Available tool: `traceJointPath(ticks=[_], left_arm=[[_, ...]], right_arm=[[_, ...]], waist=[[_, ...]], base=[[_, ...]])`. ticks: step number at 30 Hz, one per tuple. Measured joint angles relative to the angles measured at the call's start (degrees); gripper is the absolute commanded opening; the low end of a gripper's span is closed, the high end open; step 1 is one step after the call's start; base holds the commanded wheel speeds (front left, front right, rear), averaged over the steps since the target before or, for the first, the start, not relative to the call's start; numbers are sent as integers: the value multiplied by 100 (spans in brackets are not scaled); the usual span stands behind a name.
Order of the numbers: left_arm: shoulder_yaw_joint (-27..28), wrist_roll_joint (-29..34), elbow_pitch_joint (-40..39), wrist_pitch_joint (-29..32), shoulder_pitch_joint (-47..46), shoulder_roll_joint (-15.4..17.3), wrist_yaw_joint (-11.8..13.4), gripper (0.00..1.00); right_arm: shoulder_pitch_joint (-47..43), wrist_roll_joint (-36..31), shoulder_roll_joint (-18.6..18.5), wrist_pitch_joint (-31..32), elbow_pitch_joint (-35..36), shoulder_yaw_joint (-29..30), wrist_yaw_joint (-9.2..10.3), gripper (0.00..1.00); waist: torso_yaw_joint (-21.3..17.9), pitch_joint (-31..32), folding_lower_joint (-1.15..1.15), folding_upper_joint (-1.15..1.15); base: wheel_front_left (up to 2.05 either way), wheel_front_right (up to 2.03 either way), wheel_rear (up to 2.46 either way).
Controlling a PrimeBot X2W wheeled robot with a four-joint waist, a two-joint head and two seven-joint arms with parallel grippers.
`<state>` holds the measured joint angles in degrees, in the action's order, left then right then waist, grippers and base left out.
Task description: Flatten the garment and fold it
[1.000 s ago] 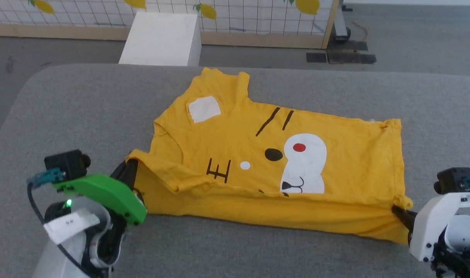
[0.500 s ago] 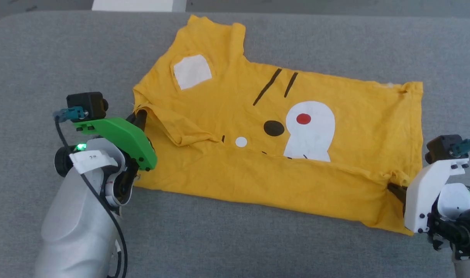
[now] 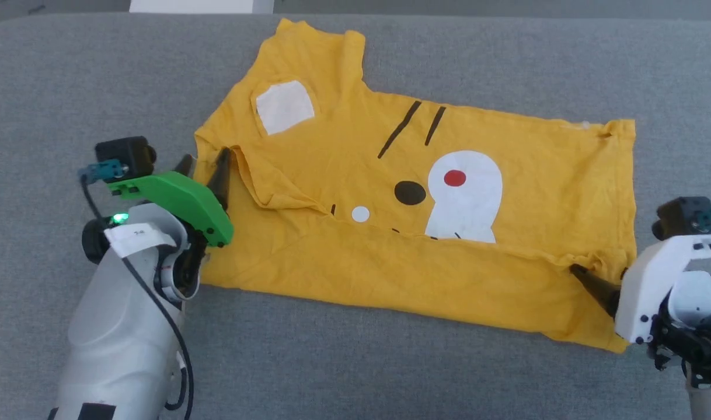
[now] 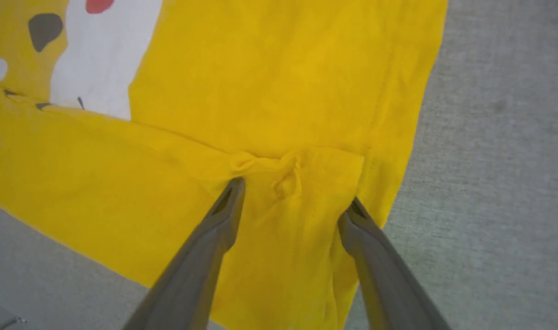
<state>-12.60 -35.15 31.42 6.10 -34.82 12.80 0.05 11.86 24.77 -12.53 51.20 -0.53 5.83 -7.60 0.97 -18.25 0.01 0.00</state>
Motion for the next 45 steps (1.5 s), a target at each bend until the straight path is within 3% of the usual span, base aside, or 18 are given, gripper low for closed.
traceJointPath(ticks=[6,13,17,18,25,26,27,28,33,39,45], left_arm=[[90,68,-218,-180,249,253,232,100],[-176,93,-779,1360,1101,455,916,100],[-348,83,-1190,2236,1340,578,1134,100],[-469,88,-1372,2689,1429,675,1250,100],[-550,56,-1507,3203,1414,789,1294,100],[-535,11,-1506,3273,1416,789,1295,90],[-510,-26,-1514,3316,1416,797,1299,39],[-497,-51,-1522,3325,1423,803,1307,0],[-323,-281,-1685,3130,1533,742,1311,0],[66,-402,-2162,2515,1909,675,1390,0],[167,-433,-2676,2398,2076,689,1499,0]], right_arm=[[-325,57,238,-268,175,517,2,100],[-719,55,483,-272,532,925,2,100],[-840,21,549,-177,625,1020,2,100],[-846,-2,593,-123,720,1044,2,100],[-829,-2,616,-71,859,1069,2,100],[-828,-2,616,-70,869,1067,2,100],[-827,-2,617,-62,887,1062,2,100],[-827,-2,617,-54,904,1062,2,100],[-833,-112,576,-59,1134,1001,2,100],[-1165,-734,573,99,1458,816,2,100],[-1253,-1310,701,180,1385,483,2,100]], waist=[[52,366,0,0],[129,718,-1,0],[143,755,-1,0],[122,693,-1,0],[43,477,-1,0],[30,457,-1,0],[13,437,-1,0],[-3,422,-1,0],[-1,424,-1,0],[57,437,-1,0],[65,316,-1,0]], base=[[0,0,0],[0,0,0],[0,0,0],[0,0,0],[0,0,0],[0,0,0],[0,0,0],[0,0,0],[0,0,0],[0,0,0],[0,0,0]])
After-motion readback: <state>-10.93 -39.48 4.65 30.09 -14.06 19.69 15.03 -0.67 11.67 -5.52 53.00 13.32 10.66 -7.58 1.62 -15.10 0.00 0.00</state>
